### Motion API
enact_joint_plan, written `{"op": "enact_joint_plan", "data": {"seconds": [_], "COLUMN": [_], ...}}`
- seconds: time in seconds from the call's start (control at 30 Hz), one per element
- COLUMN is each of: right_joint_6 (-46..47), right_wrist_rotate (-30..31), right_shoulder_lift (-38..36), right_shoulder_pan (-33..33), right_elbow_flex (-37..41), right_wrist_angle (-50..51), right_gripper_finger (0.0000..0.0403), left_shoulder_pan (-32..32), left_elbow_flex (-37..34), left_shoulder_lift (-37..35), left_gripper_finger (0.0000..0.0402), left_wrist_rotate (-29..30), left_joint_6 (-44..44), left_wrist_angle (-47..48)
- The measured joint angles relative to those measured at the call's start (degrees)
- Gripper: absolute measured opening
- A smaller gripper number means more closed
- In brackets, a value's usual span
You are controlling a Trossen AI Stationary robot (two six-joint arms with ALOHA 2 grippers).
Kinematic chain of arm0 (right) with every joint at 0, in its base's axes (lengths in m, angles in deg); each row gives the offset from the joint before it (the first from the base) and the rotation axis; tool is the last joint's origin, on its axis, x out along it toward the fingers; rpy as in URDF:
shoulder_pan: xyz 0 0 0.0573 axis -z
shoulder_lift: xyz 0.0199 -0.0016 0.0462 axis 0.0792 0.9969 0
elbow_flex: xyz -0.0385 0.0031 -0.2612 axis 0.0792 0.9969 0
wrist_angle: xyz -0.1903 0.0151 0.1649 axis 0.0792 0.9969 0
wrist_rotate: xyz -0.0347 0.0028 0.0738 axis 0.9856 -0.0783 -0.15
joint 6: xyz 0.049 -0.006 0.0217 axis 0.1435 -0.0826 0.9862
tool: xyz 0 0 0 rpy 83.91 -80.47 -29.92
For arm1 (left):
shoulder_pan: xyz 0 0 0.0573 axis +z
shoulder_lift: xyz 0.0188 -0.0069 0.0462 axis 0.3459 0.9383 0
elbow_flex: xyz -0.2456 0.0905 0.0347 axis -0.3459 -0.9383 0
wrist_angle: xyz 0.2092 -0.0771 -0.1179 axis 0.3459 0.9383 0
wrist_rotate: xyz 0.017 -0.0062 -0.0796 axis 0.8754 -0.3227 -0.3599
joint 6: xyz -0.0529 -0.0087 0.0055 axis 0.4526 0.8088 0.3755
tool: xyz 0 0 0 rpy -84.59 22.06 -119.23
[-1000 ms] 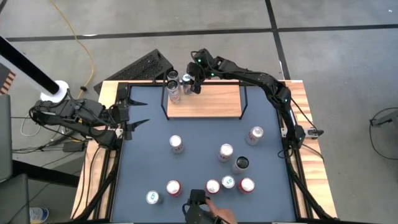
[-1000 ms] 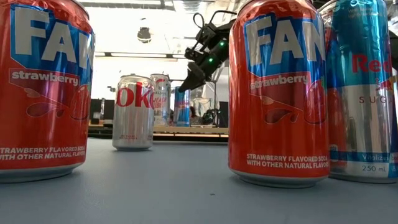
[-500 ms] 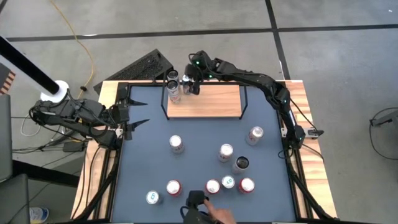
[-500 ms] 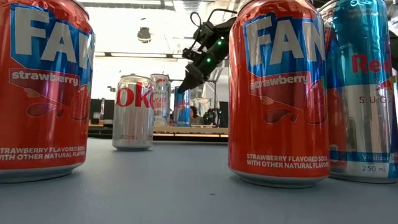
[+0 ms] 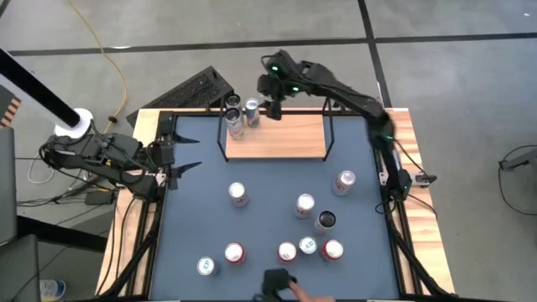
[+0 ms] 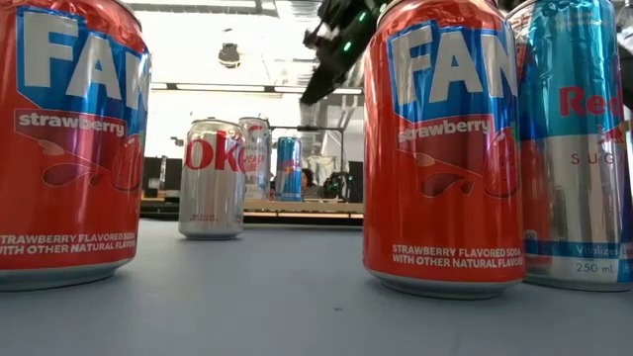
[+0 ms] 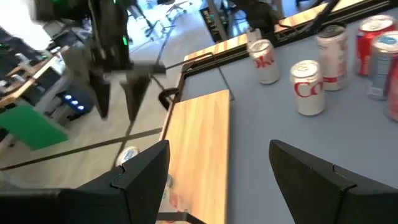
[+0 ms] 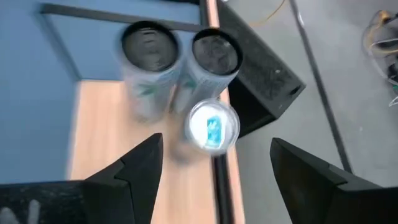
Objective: Place canned beverage on shelf
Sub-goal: Put the left blue soda can aligned with the other blue soda can on the shelf
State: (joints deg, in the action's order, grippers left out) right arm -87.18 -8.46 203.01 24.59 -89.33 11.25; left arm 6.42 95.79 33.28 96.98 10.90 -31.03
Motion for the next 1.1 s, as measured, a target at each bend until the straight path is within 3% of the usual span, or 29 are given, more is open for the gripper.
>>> {"op": "enact_joint_plan", "data": {"seconds": [0.2,0.4,0.47,0.83,1.0,1.1], "right_joint_6": [7.57,17.35,18.86,27.74,29.52,31.68], "right_wrist_rotate": [-0.16,0.00,0.00,7.06,7.79,10.86], "right_shoulder_lift": [-12.69,-21.58,-23.12,-24.63,-23.05,-22.70], "right_shoulder_pan": [-1.59,-5.84,-7.89,-21.58,-27.93,-31.89], "right_elbow_flex": [4.23,4.21,4.23,4.30,4.30,4.30], "right_wrist_angle": [12.94,21.11,22.61,29.10,29.91,30.15], "right_gripper_finger": [0.0276,0.0276,0.0276,0.0276,0.0276,0.0276], "left_shoulder_pan": [0.01,-1.70,-4.01,-21.39,-27.26,-33.16], "left_elbow_flex": [0.00,0.00,0.00,-0.02,-0.02,-0.02], "left_shoulder_lift": [0.39,3.75,5.98,20.66,24.33,25.42], "left_gripper_finger": [0.0266,0.0266,0.0266,0.0266,0.0266,0.0266], "left_wrist_rotate": [-10.14,-33.19,-36.55,-33.38,-28.49,-20.41], "left_joint_6": [3.10,13.70,19.03,36.22,43.25,46.04], "left_wrist_angle": [3.99,10.77,10.76,10.35,7.18,4.35]}}
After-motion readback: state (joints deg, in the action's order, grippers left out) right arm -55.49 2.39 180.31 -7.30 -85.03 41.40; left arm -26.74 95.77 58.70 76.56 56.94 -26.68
